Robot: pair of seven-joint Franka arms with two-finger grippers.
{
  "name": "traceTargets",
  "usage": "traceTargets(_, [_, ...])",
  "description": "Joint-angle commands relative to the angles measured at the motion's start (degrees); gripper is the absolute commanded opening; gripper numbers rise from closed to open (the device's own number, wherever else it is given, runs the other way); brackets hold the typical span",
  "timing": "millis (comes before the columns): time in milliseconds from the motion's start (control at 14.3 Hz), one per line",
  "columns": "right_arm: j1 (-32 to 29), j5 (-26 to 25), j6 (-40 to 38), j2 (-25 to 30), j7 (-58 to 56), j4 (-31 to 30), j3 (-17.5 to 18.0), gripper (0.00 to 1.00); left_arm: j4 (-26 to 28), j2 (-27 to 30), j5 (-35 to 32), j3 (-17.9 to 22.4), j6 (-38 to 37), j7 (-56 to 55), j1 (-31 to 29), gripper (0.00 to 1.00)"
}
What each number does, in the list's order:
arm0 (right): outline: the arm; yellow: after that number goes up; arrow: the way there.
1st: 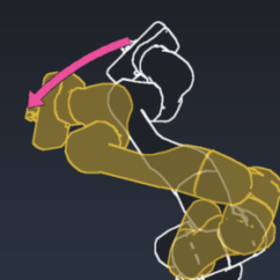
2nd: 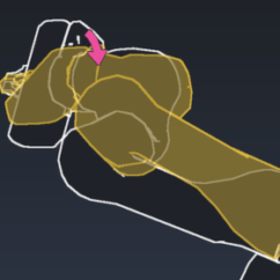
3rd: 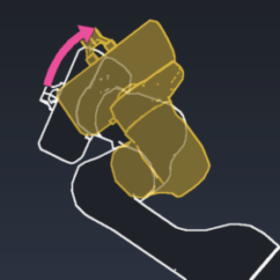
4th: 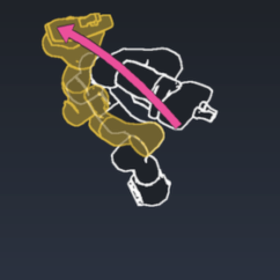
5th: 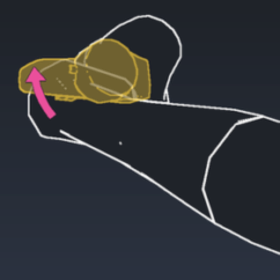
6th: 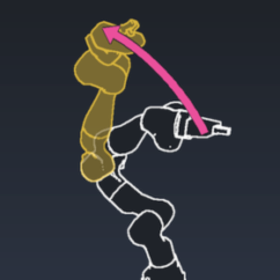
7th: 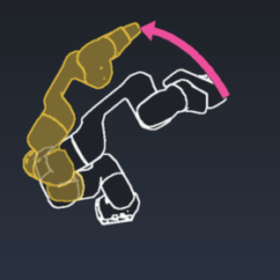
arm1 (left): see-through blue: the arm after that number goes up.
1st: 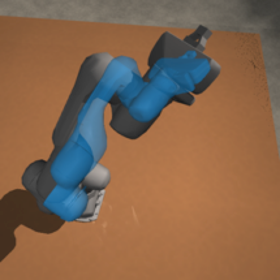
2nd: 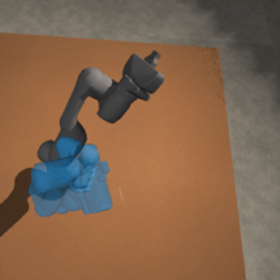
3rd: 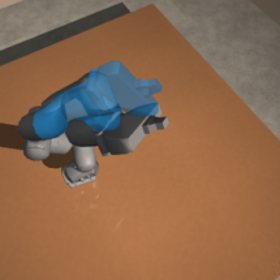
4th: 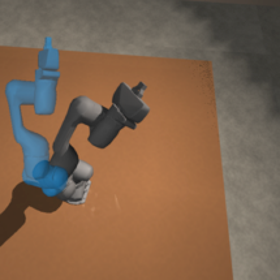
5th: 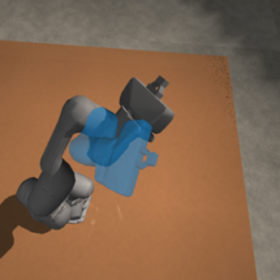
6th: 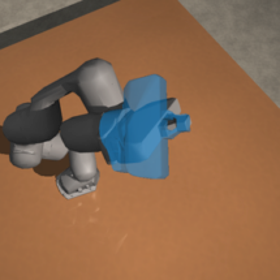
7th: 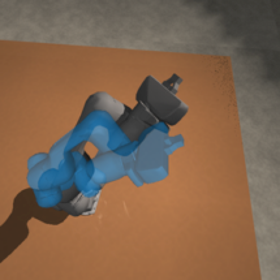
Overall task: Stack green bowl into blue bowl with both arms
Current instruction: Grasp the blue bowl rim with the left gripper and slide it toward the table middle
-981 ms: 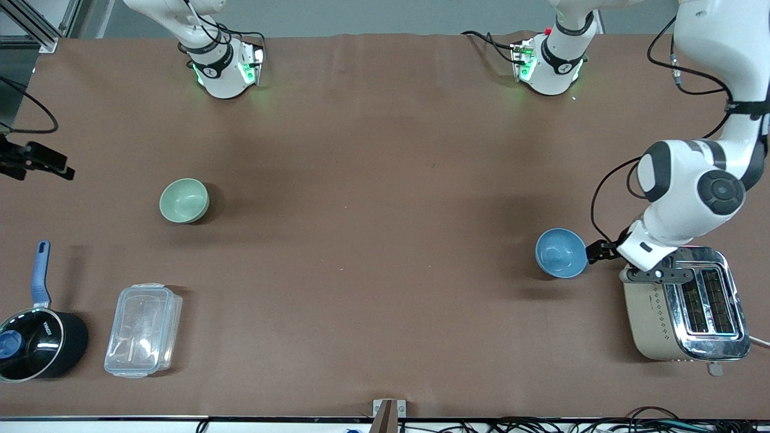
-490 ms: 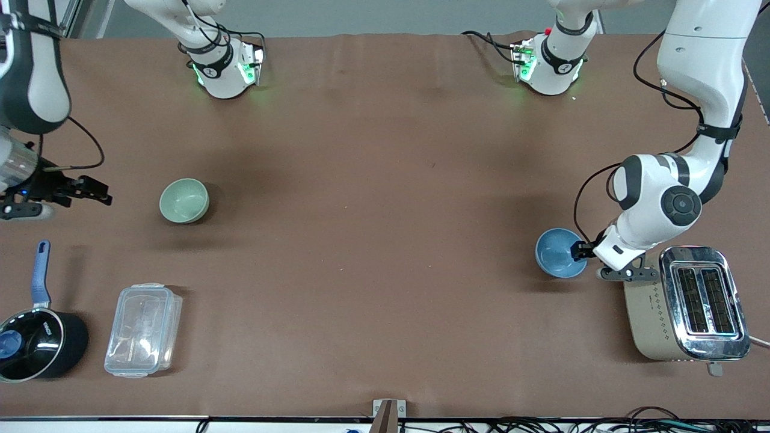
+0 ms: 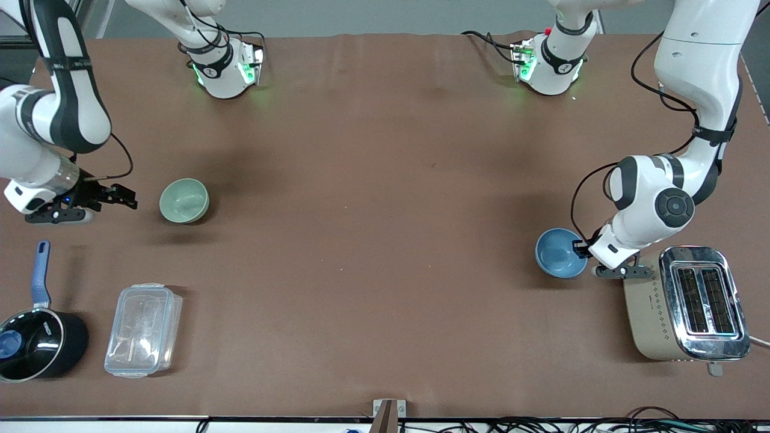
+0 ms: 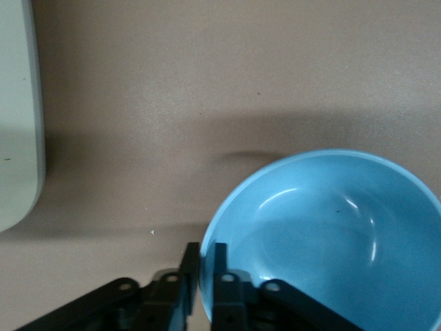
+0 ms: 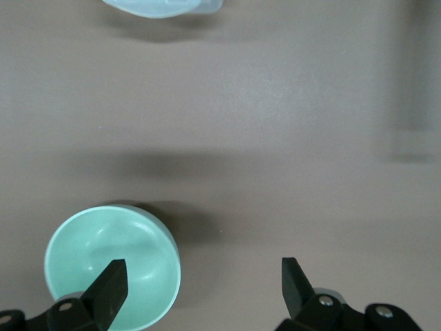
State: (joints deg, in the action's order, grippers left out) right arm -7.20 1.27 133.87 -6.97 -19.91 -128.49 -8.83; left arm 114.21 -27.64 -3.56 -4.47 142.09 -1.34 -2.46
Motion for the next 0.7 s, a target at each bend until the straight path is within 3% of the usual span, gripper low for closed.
traceTargets(0, [-0.27,-0.39,2.79,-2.52,-0.66,-1.40,0.57,0.98,0.14,-0.05,-0.49,-0.45,0.82,-0.24,-0.08,0.01])
traceTargets(210, [-0.01,-0.39,5.34,-4.72,-0.57,-2.37,0.74,0.97,-0.12,1.62,-0.22,-4.30,0.12,-1.81,0.09,0.00])
traceTargets(631, [0.70,0.04,9.65,-6.83,-0.48,-6.42,0.74,0.93,-6.17,2.86,-0.57,-21.79,-8.14,-28.24,3.15,0.00])
